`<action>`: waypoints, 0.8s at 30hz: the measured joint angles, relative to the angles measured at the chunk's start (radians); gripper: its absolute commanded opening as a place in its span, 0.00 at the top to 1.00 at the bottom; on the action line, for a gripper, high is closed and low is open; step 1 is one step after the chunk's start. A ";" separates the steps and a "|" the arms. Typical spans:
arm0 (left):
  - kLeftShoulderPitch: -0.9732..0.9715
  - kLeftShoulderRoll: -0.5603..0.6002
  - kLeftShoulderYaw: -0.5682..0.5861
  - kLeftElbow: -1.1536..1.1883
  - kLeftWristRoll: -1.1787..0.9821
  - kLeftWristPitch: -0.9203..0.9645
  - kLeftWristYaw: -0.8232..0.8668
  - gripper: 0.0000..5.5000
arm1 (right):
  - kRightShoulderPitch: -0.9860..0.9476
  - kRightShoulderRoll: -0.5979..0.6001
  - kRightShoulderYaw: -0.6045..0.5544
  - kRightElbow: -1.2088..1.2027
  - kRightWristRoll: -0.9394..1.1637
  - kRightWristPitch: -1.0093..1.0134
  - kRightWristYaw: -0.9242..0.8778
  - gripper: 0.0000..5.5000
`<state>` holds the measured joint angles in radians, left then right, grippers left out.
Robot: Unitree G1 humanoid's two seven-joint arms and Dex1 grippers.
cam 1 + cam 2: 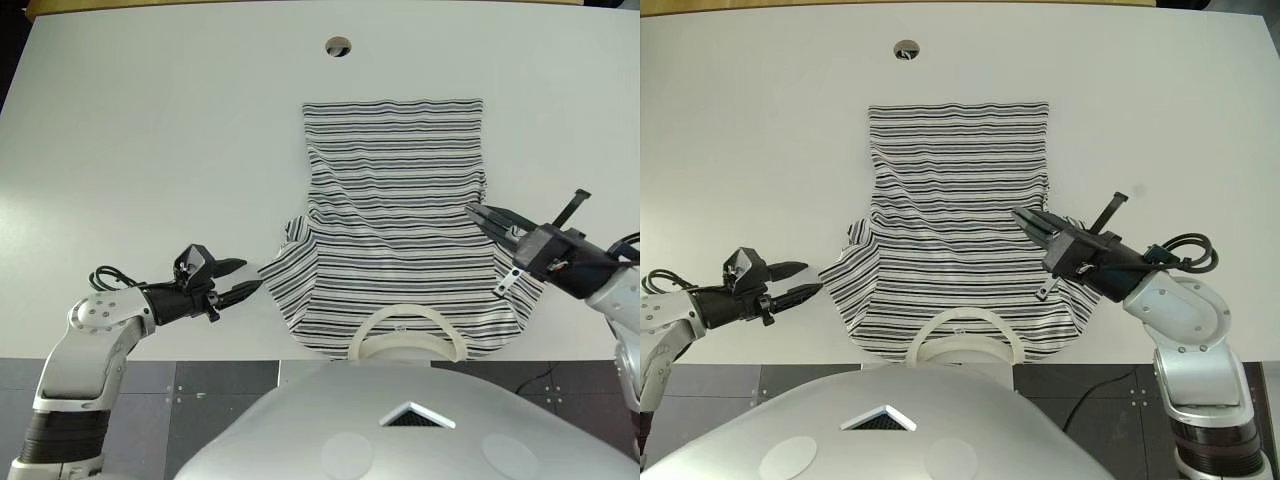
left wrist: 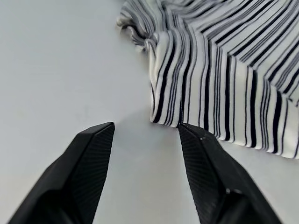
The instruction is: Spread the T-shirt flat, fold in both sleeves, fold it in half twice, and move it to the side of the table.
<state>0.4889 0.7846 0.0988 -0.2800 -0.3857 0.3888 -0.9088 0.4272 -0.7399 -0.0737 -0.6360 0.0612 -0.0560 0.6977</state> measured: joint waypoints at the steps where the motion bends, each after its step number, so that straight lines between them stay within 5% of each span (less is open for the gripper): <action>1: -0.011 -0.003 -0.010 0.006 0.000 -0.002 0.000 0.53 | 0.000 0.001 0.000 0.000 -0.001 -0.001 0.000 0.98; 10: -0.010 -0.035 -0.049 -0.011 -0.061 0.027 -0.027 0.53 | 0.015 0.013 -0.003 0.018 -0.018 -0.008 0.000 0.98; 24: 0.007 -0.024 -0.075 -0.014 -0.023 -0.010 -0.038 0.96 | 0.029 0.020 -0.069 0.051 -0.038 -0.005 -0.023 0.98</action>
<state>0.4962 0.7609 0.0241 -0.2941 -0.4085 0.3793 -0.9469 0.4558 -0.7200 -0.1430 -0.5846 0.0232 -0.0606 0.6746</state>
